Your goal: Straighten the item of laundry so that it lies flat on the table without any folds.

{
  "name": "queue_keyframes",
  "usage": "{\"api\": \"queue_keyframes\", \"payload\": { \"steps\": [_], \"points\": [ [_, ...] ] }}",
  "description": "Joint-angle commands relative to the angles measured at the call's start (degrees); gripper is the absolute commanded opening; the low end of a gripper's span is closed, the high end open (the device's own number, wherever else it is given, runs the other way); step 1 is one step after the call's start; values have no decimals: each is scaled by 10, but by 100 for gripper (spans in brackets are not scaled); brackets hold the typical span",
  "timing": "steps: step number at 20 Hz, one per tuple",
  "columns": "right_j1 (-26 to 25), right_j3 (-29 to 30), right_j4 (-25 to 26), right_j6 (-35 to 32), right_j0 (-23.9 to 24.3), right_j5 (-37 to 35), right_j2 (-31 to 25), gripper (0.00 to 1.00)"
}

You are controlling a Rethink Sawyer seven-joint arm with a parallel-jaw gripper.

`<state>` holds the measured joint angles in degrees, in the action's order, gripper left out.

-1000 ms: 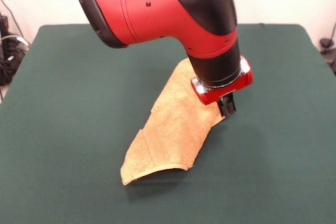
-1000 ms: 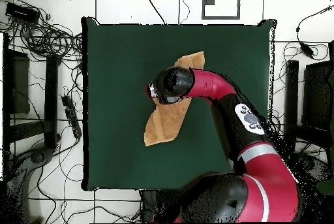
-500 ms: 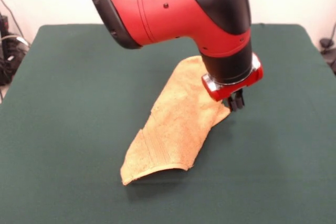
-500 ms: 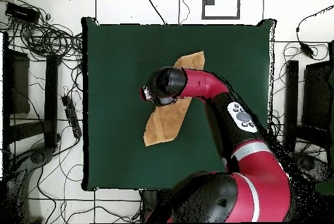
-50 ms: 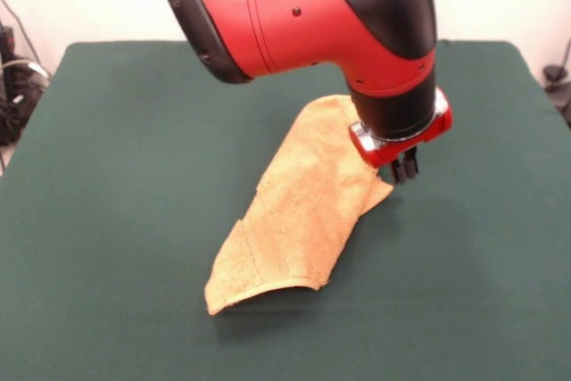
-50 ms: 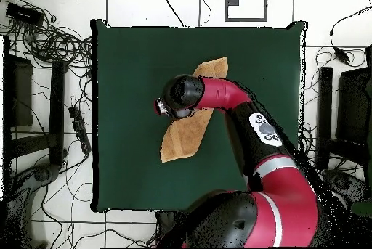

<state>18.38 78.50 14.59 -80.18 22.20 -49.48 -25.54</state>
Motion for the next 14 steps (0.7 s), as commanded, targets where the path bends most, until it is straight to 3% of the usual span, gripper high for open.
{"api": "queue_keyframes", "payload": {
  "steps": [1,8,14],
  "points": [
    [-11,-7,23,-27,-29,-20,18,0],
    [1,-7,31,-39,-35,-1,30,0],
    [-18,-27,30,-45,-39,25,24,0]
  ]
}}
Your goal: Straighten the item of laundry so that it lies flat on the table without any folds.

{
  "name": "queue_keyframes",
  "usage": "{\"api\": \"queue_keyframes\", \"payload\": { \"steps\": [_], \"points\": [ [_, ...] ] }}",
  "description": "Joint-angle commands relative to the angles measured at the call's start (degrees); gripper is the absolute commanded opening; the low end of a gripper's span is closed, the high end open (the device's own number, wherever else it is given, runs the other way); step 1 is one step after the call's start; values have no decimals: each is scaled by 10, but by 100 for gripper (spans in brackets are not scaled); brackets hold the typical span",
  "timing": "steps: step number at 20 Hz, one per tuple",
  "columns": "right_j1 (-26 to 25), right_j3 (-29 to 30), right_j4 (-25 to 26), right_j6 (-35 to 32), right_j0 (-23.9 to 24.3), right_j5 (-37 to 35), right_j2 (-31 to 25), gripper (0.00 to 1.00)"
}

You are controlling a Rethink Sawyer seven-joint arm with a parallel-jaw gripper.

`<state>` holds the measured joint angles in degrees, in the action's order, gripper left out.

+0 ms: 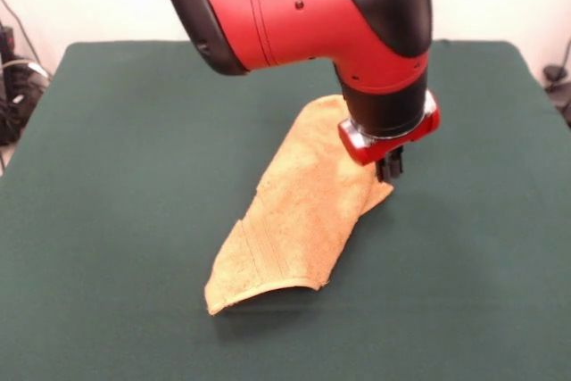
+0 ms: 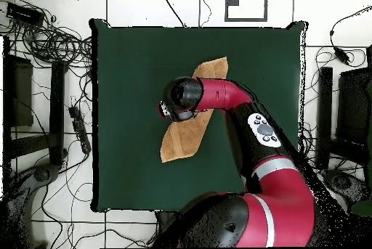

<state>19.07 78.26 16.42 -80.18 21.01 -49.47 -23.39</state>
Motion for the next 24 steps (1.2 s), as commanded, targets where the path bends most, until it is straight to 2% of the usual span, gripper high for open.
{"api": "queue_keyframes", "payload": {
  "steps": [1,5,15,24],
  "points": [
    [-29,-28,13,-45,-28,31,3,0],
    [-38,-38,16,-47,-31,53,2,0],
    [-59,-55,14,-50,-36,58,3,0],
    [-65,-62,12,-50,-43,13,18,0]
  ]
}}
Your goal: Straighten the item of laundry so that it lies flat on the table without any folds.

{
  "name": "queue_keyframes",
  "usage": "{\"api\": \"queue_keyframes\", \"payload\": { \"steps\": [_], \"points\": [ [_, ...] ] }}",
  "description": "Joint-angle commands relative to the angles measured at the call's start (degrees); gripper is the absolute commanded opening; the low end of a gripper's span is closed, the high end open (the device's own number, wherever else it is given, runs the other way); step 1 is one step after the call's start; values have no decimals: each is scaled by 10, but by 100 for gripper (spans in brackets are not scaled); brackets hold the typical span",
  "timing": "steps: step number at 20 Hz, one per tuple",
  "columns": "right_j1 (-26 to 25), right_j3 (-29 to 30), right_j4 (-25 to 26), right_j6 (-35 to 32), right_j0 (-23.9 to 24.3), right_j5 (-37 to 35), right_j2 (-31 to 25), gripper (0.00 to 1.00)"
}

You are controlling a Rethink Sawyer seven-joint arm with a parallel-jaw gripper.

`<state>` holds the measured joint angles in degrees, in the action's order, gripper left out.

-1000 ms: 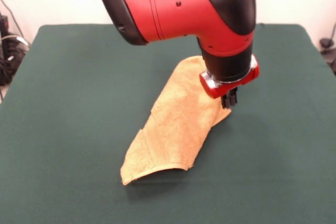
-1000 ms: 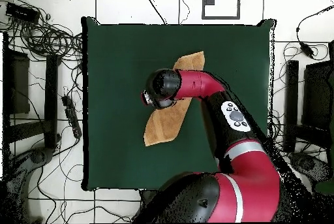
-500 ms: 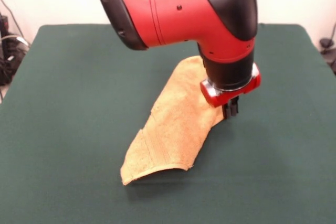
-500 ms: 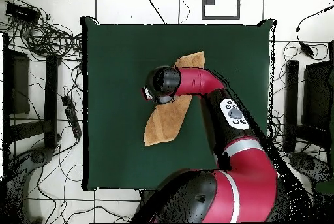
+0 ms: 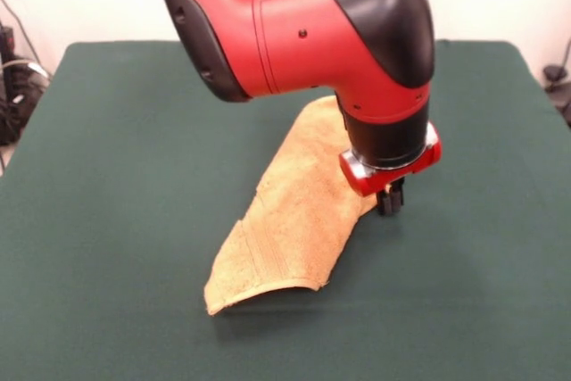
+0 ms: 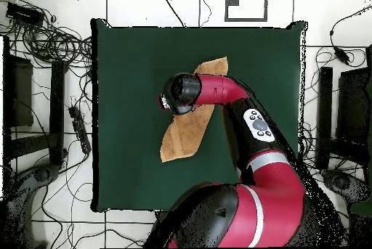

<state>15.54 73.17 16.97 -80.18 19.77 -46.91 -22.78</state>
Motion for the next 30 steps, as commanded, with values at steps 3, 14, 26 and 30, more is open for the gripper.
{"api": "queue_keyframes", "payload": {
  "steps": [3,14,26,30],
  "points": [
    [-20,2,4,-50,-29,-13,11,0],
    [41,53,-20,-50,-14,-14,-14,0],
    [47,70,-14,-43,-10,-20,-4,0],
    [20,40,-5,-50,-24,-44,15,0]
  ]
}}
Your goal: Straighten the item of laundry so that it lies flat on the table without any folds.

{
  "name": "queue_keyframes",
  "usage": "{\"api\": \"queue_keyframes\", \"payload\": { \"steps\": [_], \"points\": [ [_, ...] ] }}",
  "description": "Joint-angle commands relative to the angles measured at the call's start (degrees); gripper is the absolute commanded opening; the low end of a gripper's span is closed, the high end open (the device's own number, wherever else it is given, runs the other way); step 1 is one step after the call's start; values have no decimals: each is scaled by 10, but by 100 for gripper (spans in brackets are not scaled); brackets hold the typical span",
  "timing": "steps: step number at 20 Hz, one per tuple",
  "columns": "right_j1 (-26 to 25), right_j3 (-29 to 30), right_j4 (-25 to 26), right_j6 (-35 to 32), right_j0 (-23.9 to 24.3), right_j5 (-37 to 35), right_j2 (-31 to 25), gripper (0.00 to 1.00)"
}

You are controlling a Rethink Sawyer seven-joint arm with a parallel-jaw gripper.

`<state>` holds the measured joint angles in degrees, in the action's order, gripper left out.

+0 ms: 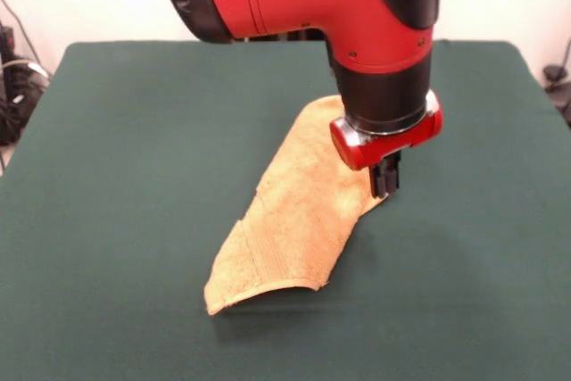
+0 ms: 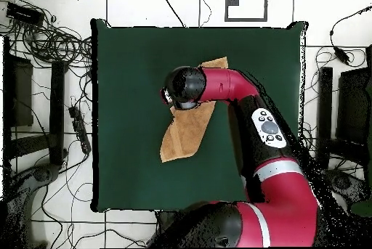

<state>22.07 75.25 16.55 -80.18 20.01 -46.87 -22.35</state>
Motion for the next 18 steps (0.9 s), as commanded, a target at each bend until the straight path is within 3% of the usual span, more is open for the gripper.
{"api": "queue_keyframes", "payload": {
  "steps": [1,18],
  "points": [
    [-50,13,0,-50,-29,-49,13,0],
    [-65,23,-7,-42,-21,-26,7,0]
  ]
}}
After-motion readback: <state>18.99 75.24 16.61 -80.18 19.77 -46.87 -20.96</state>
